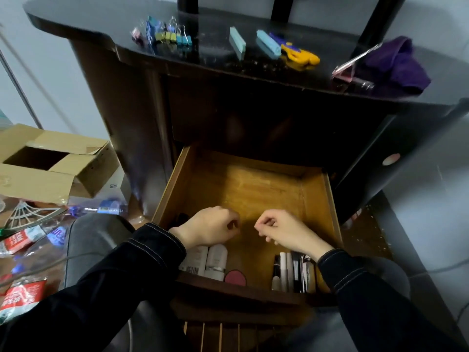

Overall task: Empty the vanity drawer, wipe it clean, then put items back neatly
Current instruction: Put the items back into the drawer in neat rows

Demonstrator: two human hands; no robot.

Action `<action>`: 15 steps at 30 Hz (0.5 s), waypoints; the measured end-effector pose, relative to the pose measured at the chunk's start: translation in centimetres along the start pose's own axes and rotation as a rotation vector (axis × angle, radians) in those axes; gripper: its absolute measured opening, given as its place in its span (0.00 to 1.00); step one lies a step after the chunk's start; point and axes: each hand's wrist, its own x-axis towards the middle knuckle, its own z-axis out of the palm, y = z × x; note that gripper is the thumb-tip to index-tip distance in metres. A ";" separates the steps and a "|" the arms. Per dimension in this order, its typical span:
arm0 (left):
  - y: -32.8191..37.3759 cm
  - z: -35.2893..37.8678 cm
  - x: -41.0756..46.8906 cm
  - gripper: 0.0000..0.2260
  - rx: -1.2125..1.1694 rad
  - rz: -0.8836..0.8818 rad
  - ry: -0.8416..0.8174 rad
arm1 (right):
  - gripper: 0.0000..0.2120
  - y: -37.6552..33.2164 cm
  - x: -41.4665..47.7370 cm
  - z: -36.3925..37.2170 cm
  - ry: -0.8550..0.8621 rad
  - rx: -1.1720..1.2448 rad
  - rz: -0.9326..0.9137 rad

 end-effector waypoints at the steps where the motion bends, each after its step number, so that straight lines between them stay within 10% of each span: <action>1: 0.3 -1.0 -0.1 0.10 -0.020 0.008 0.076 | 0.04 -0.9 -0.7 -1.2 0.085 -0.046 -0.051; 9: 5.3 -14.3 0.3 0.05 -0.315 0.152 0.795 | 0.08 -10.2 -3.6 -13.9 0.873 -0.057 -0.489; 15: 7.9 -21.2 2.0 0.05 -0.096 0.203 0.956 | 0.03 -11.7 -0.6 -19.8 1.088 -0.002 -0.309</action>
